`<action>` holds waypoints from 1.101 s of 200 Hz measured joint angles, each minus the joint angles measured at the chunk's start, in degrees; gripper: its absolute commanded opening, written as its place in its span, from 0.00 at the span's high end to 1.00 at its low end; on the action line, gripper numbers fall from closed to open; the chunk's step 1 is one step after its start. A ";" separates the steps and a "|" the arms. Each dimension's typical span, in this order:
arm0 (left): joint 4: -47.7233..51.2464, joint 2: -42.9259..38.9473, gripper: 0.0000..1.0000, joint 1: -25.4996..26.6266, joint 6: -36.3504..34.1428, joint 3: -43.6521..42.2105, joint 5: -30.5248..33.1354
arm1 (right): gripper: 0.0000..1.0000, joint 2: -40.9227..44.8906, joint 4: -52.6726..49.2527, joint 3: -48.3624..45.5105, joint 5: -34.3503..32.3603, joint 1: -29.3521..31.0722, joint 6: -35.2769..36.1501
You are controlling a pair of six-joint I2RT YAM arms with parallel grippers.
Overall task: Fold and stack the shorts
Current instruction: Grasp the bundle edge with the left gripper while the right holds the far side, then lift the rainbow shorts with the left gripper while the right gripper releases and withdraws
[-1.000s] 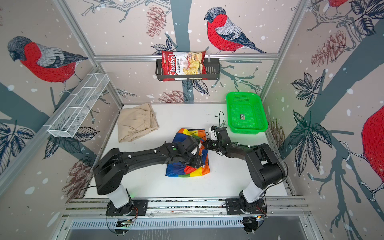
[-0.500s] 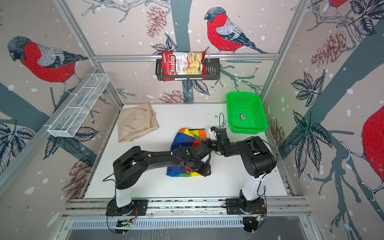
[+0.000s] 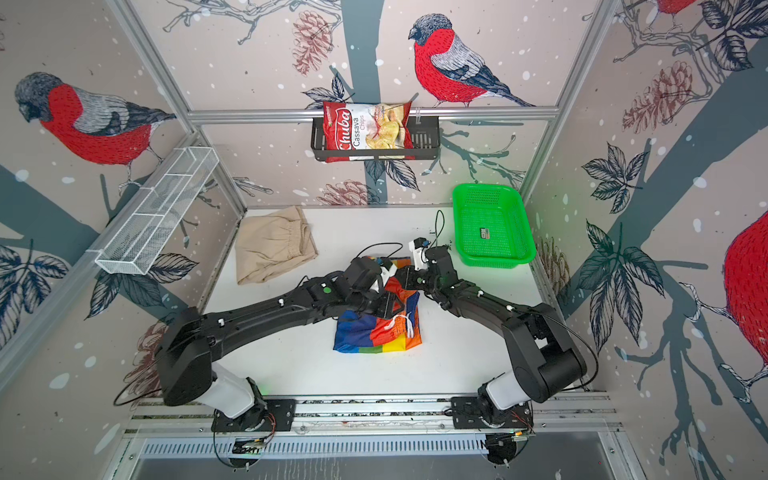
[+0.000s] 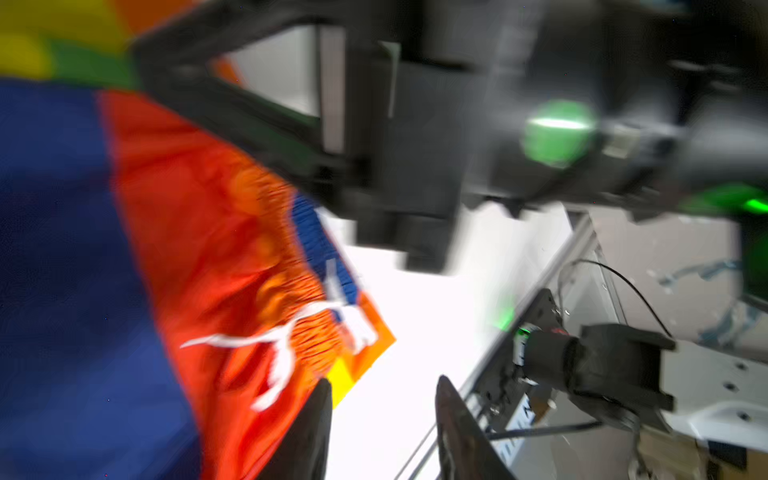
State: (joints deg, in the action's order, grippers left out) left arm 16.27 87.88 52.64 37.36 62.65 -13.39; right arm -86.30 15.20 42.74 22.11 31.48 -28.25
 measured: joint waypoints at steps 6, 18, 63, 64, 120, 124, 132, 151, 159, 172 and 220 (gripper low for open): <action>-1.11 -0.59 0.57 -0.96 0.42 -1.90 -0.04 | 0.87 -0.42 -0.35 -0.11 -0.44 1.16 -0.02; -3.19 -0.83 0.57 -3.06 2.03 -5.20 -0.09 | 0.88 -1.14 -0.50 -1.20 -1.38 3.43 -0.22; -8.74 2.86 0.58 -7.91 5.88 -13.05 -3.21 | 0.88 2.58 2.40 -15.17 -5.42 5.42 -3.76; -8.79 2.91 0.58 -7.96 5.95 -13.11 -3.21 | 0.88 2.67 2.45 -15.37 -5.42 5.42 -3.78; -12.31 7.45 0.58 -10.38 7.10 -15.26 -5.03 | 0.89 2.89 13.62 -24.04 -3.43 2.86 -6.12; -12.00 7.56 0.58 -10.51 6.99 -14.84 -5.03 | 0.89 2.82 13.14 -23.41 -3.41 2.82 -6.01; -10.93 7.58 0.57 -10.64 6.36 -13.62 -5.07 | 0.89 2.95 12.33 -21.90 -3.37 2.80 -5.49; -8.00 5.75 0.52 -10.82 4.09 -9.27 -4.68 | 0.86 6.08 9.03 -16.98 -3.37 2.60 -3.26; -6.54 3.98 0.48 -10.86 2.67 -7.21 -4.07 | 0.84 8.04 7.87 -14.69 -3.61 2.60 -2.23; -3.98 1.86 0.39 -10.97 0.98 -3.41 -0.72 | 0.81 10.93 5.97 -11.43 -4.22 2.56 -0.20; 0.92 -0.02 0.30 -16.65 -3.34 -2.54 7.89 | 0.77 9.25 0.46 -2.97 -6.99 2.51 4.20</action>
State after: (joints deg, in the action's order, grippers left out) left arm 17.19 87.85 35.99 34.02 60.12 -5.50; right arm -77.06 15.66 39.77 15.11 34.00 -24.05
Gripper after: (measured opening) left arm 0.694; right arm 0.227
